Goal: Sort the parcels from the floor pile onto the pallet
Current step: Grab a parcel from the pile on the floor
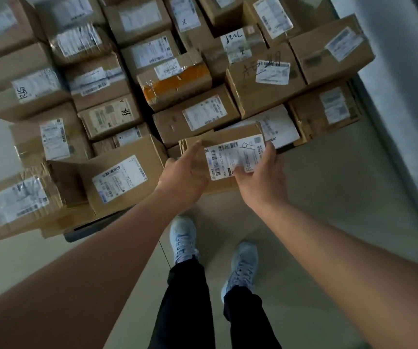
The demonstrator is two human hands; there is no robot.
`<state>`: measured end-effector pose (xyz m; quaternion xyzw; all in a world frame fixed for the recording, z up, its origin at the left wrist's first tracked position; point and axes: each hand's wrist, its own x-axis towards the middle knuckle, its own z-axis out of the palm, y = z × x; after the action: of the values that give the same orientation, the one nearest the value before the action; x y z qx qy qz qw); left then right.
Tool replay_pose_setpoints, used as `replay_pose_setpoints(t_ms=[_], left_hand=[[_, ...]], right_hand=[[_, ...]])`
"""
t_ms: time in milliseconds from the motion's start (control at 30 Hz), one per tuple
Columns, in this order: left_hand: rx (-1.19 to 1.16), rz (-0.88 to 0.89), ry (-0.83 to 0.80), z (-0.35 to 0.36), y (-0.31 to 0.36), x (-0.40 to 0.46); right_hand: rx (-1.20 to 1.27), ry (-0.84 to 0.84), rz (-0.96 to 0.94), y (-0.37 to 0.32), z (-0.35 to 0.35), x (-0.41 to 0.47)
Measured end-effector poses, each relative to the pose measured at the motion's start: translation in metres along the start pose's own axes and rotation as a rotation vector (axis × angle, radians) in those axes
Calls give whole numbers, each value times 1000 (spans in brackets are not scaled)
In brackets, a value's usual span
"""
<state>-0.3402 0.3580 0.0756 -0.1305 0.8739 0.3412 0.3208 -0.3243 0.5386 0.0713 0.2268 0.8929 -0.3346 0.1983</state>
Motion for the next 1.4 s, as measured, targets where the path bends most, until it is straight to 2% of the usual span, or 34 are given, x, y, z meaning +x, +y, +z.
replay_pose_setpoints(t_ms=[233,367,500,733,1033,1200,1400], left_hand=[[-39,-47,-56,-31,-19,36],[-85,-83,-95,-36,-30,56],[-47,-45,-95,-36,-36,66],[34,-32,-104,-42,-40,72],[104,-15,-36,-57,-38,74],[117,19,0,-67,-34,65],[125,108,101,-96,-33,29]], right_hand=[[-30,-67,-18,-33,28,32],[-20,-114,36,-36,45,56],[7,-83,117,-35,53,74],[0,-38,109,-34,61,72],[-89,-12,44,-43,65,64],[-150,110,-11,-63,56,42],[-110,50,-125,-96,57,-3]])
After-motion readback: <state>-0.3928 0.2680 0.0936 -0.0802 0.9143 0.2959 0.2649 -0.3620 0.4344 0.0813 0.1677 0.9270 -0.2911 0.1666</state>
